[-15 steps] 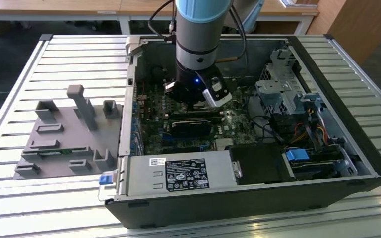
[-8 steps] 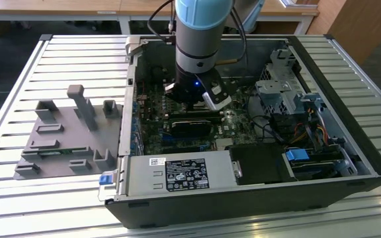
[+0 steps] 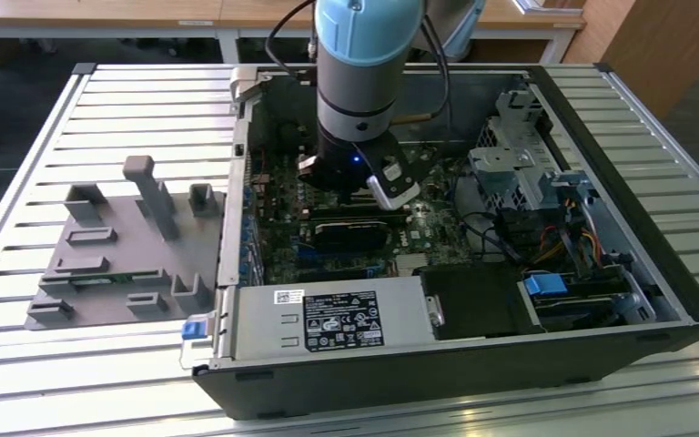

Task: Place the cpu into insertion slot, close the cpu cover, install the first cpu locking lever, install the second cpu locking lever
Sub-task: 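Install the second cpu locking lever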

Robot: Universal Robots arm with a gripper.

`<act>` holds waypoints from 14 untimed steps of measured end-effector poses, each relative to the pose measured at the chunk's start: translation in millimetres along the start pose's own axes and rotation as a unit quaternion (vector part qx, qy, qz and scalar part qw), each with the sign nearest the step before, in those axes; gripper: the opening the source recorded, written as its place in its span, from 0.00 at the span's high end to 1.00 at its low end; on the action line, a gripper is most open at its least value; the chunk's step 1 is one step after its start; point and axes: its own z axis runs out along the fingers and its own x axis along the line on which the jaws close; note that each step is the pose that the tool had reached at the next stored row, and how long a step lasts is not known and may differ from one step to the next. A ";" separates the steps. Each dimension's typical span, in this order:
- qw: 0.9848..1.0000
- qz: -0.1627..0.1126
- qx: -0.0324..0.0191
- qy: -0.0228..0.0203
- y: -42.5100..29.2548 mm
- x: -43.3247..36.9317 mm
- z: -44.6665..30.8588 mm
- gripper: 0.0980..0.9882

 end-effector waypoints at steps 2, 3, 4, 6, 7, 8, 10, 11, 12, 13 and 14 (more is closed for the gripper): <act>1.000 0.000 -0.002 0.000 -0.4 1.3 2.2 0.98; 1.000 0.000 -0.003 0.000 -0.8 1.8 3.4 0.98; 1.000 0.000 -0.003 0.000 -1.1 2.0 4.7 0.98; 1.000 0.000 -0.005 0.000 -1.7 2.2 7.5 0.98; 1.000 0.000 -0.005 0.000 -2.1 2.3 8.9 0.98; 1.000 0.000 -0.006 0.000 -2.3 2.4 10.0 0.98; 1.000 0.000 -0.006 0.000 -2.7 2.5 11.4 0.98; 1.000 0.000 -0.006 0.000 -2.8 2.5 11.7 0.98; 1.000 0.000 -0.007 0.000 -2.9 2.8 12.0 0.98; 1.000 0.000 -0.007 0.000 -2.9 3.1 12.3 0.98; 1.000 0.000 -0.007 0.000 -3.0 3.7 12.5 0.98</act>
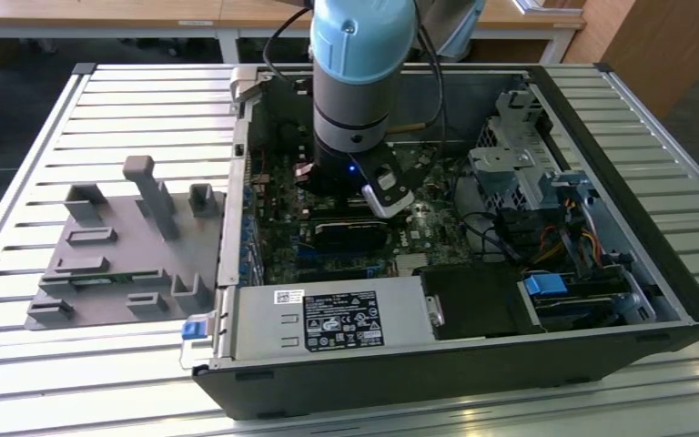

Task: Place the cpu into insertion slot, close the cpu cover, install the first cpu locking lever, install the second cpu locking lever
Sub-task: 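Install the second cpu locking lever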

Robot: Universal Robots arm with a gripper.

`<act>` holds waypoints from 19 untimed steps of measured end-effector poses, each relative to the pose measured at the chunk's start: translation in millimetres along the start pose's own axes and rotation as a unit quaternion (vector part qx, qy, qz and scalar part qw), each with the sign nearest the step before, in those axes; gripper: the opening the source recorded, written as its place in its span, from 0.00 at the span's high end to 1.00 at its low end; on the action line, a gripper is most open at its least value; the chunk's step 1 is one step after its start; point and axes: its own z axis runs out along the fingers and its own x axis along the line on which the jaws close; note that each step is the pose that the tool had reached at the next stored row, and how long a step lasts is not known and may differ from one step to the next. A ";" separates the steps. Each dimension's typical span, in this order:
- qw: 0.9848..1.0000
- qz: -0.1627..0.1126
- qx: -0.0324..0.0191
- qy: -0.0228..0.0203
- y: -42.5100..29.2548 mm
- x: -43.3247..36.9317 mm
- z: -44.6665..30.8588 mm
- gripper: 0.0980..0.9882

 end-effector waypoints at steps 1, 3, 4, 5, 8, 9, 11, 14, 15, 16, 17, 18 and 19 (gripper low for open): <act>1.000 0.000 -0.001 0.000 -0.1 0.8 0.2 0.98; 1.000 0.000 -0.003 0.000 -0.4 2.7 0.6 0.98; 1.000 0.000 -0.003 0.000 -0.4 3.1 1.1 0.98; 1.000 0.000 -0.004 0.000 -0.5 3.5 1.6 0.98; 1.000 0.000 -0.007 0.000 -1.0 4.5 3.3 0.98; 1.000 0.000 -0.008 0.000 -1.1 4.7 3.9 0.98; 1.000 0.000 -0.011 0.000 -1.4 5.5 4.9 0.98; 1.000 0.000 -0.015 0.000 -1.7 6.7 6.4 0.98; 1.000 0.000 -0.016 0.000 -1.8 7.1 6.9 0.98; 1.000 0.000 -0.018 0.000 -1.9 7.4 7.3 0.98; 1.000 0.000 -0.019 0.000 -2.0 7.9 7.7 0.98; 1.000 0.000 -0.021 0.000 -2.1 8.3 8.1 0.98; 1.000 0.000 -0.022 0.000 -2.2 8.5 8.6 0.98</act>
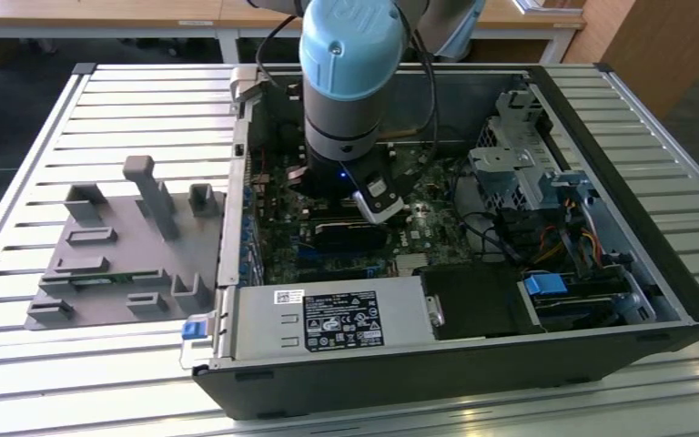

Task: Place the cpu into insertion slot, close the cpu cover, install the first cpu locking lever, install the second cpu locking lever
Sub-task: 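Install the second cpu locking lever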

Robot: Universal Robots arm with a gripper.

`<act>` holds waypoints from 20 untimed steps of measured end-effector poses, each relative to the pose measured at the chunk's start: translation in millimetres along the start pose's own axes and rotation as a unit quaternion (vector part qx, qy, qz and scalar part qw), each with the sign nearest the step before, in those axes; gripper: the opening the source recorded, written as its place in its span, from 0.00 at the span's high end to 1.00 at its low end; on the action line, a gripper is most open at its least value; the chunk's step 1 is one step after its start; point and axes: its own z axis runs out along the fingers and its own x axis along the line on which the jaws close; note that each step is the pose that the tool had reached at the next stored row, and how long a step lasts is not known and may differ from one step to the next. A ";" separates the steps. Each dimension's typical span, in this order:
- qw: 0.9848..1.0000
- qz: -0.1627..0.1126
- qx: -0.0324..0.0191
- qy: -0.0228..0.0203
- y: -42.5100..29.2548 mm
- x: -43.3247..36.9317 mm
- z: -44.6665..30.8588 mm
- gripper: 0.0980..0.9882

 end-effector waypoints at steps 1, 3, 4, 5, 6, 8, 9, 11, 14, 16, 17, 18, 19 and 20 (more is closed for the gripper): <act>1.000 0.000 -0.001 0.000 -0.1 0.2 0.5 0.98; 1.000 0.000 -0.003 0.000 -0.3 0.6 1.5 0.98; 1.000 0.000 -0.004 0.000 -0.3 0.8 1.9 0.98; 1.000 0.000 -0.005 0.000 -0.3 1.1 2.3 0.98; 1.000 0.000 -0.005 0.000 -0.3 1.4 2.8 0.98; 1.000 0.000 -0.007 0.000 -0.3 2.1 3.7 0.98; 1.000 0.000 -0.008 0.000 -0.4 2.5 4.1 0.98; 1.000 0.000 -0.010 0.000 -0.6 3.3 4.7 0.98; 1.000 0.000 -0.012 0.000 -0.5 3.9 4.8 0.98; 1.000 0.000 -0.012 0.000 -0.4 4.0 4.1 0.98; 1.000 0.000 -0.012 0.000 -0.3 4.0 4.0 0.98; 1.000 0.000 -0.012 0.000 -0.3 4.0 4.0 0.98; 1.000 0.000 -0.012 0.000 -0.3 4.0 4.0 0.98; 1.000 0.000 -0.012 0.000 -0.3 4.0 4.0 0.98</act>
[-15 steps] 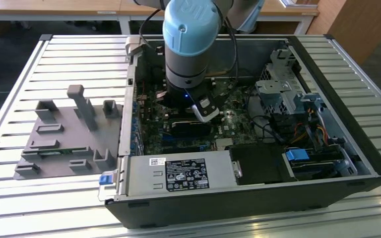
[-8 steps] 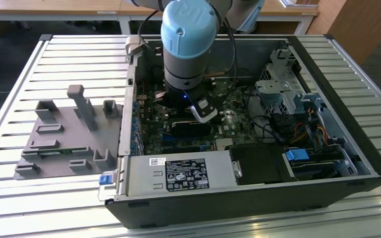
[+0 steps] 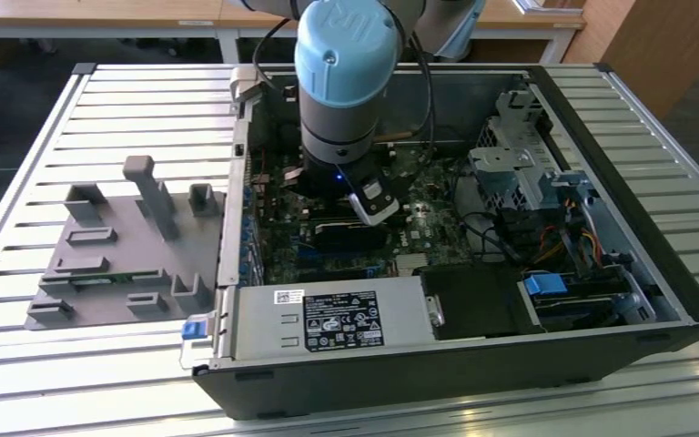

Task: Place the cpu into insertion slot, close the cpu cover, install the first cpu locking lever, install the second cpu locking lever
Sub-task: 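Install the second cpu locking lever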

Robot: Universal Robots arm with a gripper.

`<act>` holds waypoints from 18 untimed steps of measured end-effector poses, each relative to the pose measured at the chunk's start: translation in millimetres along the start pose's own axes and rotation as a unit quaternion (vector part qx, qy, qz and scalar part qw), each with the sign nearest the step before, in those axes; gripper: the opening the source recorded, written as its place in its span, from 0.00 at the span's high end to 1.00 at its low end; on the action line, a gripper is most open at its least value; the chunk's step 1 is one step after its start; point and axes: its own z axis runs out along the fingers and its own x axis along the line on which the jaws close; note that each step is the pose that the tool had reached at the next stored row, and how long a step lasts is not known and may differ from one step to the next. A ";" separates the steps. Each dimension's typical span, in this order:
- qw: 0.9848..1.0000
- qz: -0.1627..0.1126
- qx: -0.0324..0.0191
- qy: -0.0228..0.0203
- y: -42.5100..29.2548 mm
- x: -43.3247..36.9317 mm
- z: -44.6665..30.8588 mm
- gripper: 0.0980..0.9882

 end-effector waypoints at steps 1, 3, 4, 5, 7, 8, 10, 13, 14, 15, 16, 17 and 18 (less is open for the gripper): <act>1.000 0.000 0.000 0.000 0.0 0.0 0.0 0.98; 1.000 0.000 0.003 0.000 0.0 0.1 0.0 0.98; 1.000 0.000 0.006 0.000 0.0 0.0 0.0 0.98; 1.000 0.000 0.008 0.000 0.0 0.0 0.1 0.98; 1.000 0.000 0.010 0.000 -0.1 0.0 0.1 0.98; 1.000 0.000 0.010 0.000 -0.1 0.0 0.0 0.98; 1.000 0.000 0.010 0.000 0.3 0.0 -1.0 0.98; 1.000 0.000 0.009 0.000 1.3 0.0 -3.8 0.98; 1.000 0.000 0.009 0.000 1.6 0.0 -5.0 0.98; 1.000 0.000 0.009 0.000 2.0 -0.1 -6.3 0.98; 1.000 0.000 0.009 0.000 2.5 -0.1 -7.6 0.98; 1.000 0.000 0.009 0.000 2.9 -0.1 -9.0 0.98; 1.000 0.000 0.009 0.000 3.4 -0.1 -10.4 0.98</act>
